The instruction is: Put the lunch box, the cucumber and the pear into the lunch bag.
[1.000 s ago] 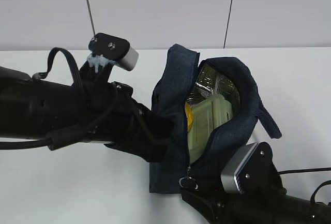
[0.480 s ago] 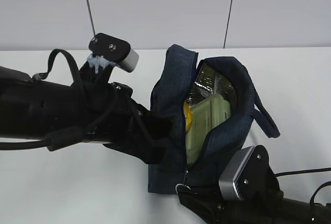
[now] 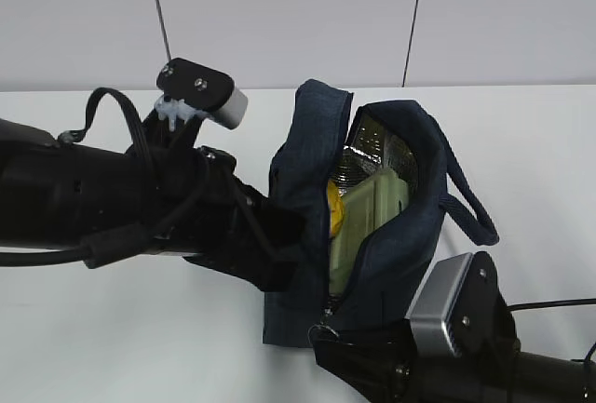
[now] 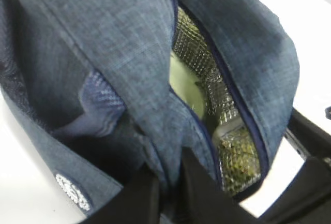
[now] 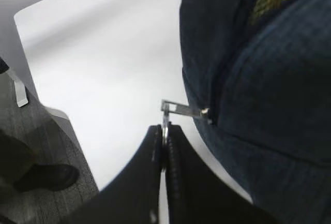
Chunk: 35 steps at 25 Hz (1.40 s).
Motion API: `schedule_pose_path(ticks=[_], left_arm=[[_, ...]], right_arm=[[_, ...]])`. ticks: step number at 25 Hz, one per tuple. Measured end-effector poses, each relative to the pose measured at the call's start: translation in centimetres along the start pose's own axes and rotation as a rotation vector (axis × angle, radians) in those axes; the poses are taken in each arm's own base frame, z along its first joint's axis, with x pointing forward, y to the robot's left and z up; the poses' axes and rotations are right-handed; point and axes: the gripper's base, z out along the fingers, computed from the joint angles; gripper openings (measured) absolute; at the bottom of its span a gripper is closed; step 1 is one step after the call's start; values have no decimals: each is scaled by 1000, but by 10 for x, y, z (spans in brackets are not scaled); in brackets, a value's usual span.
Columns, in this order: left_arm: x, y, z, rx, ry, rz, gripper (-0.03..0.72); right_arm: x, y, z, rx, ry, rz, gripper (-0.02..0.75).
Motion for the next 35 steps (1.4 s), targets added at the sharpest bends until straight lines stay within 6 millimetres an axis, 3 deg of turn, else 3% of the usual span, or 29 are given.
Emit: schedule_pose_path(ticks=[23,35], left_arm=[[0,-2,0,14,2,6,4],[1,-2,0,16,3,6,4]], right_arm=[[-50,9,-27,24,-210,-33,0],[-71,0,-20,86,-289,-26,0]])
